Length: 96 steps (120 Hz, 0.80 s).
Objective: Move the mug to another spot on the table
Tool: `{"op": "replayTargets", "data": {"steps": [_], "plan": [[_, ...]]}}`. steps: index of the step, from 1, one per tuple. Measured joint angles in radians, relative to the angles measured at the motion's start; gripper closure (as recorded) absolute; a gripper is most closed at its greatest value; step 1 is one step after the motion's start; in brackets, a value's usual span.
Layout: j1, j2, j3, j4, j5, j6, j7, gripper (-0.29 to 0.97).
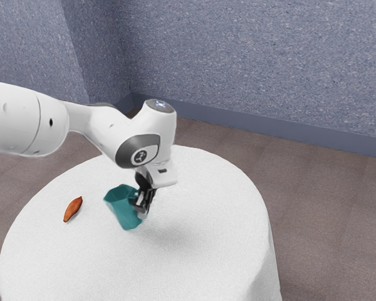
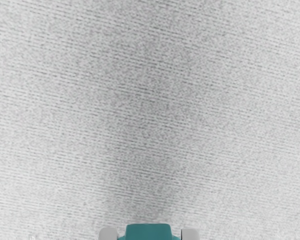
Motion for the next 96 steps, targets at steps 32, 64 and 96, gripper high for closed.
{"op": "replayTargets", "data": {"steps": [32,64,96], "plan": [[0.002,0.09,0.08,0.081,0.038,-0.029,-0.081,0.71],[0.002,0.136,0.112,0.075,0.052,-0.045,-0.141,0.76],[0.002,0.158,0.113,0.076,0.047,-0.055,-0.18,0.54]]}}
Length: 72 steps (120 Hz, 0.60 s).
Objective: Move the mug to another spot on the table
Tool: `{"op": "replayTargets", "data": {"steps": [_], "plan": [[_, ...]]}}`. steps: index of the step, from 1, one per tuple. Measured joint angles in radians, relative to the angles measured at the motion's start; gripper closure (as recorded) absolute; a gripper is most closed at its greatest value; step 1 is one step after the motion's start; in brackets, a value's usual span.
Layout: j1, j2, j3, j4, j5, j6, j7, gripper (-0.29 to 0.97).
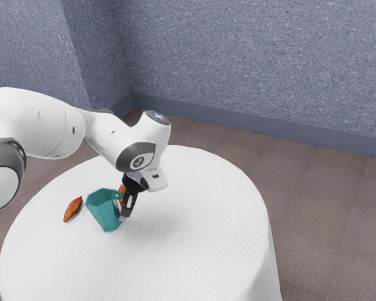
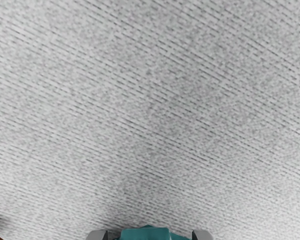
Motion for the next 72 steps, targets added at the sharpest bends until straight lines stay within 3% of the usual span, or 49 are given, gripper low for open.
{"op": "replayTargets", "data": {"steps": [13,28,72], "plan": [[0.0,0.002,0.0,0.0,-0.006,-0.007,-0.007,0.33],[-0.001,0.002,0.0,0.004,-0.011,-0.012,-0.014,0.18],[-0.002,-0.007,-0.018,0.038,-0.024,-0.014,-0.027,0.03]]}}
